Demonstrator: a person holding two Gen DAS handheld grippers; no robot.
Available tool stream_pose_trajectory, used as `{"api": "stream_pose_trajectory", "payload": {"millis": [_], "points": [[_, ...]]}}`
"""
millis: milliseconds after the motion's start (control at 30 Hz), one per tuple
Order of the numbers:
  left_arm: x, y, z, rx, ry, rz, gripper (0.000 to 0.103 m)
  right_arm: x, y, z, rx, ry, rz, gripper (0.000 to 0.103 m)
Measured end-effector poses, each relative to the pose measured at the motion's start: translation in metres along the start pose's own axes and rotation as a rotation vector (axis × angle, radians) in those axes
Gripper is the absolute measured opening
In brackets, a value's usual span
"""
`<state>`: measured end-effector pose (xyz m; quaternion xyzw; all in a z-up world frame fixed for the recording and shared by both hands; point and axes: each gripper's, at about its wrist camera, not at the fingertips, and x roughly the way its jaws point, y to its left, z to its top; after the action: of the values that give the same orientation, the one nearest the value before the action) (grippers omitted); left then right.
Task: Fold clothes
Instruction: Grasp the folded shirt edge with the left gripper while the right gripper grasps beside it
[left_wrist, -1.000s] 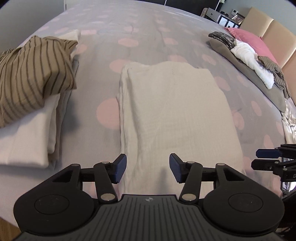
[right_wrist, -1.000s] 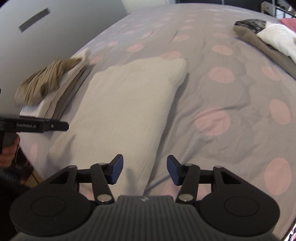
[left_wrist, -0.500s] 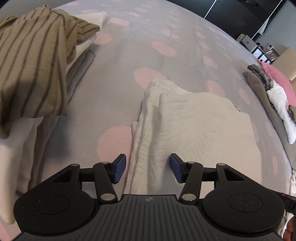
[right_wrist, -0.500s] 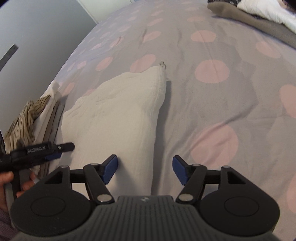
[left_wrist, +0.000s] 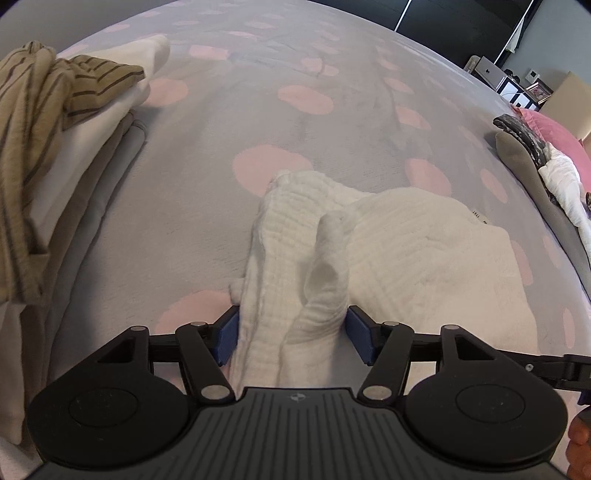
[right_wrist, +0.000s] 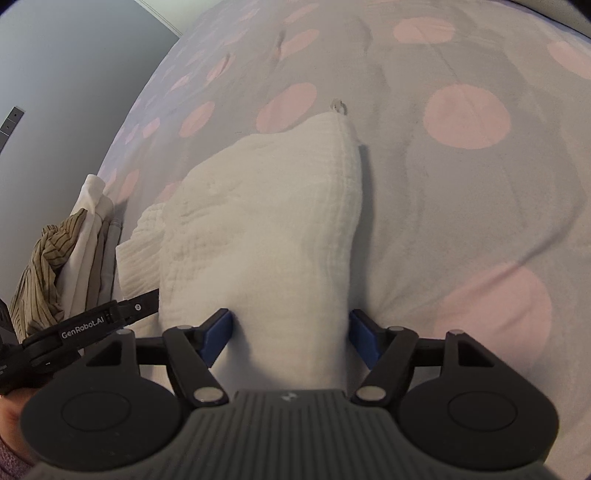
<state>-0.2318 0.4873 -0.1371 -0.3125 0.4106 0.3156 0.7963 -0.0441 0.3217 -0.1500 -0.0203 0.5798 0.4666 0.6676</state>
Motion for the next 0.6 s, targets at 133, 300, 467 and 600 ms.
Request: {"api": "stream_pose_trajectory", "payload": {"millis": [133, 300, 467, 600], "points": [[0.003, -0.003, 0.002, 0.009, 0.001, -0.004, 0.053, 0.005, 0.003, 0.002, -0.013, -0.007, -0.012, 0.066], [0.003, -0.007, 0.003, 0.014, 0.01, -0.015, 0.04, 0.005, 0.008, 0.001, -0.029, -0.019, -0.036, 0.054], [0.002, -0.016, 0.004, 0.036, 0.018, -0.014, 0.025, 0.002, 0.015, -0.001, -0.059, -0.039, -0.053, 0.037], [-0.002, -0.021, 0.003, 0.057, 0.014, -0.002, 0.015, -0.001, 0.021, -0.002, -0.076, -0.057, -0.056, 0.026]]}}
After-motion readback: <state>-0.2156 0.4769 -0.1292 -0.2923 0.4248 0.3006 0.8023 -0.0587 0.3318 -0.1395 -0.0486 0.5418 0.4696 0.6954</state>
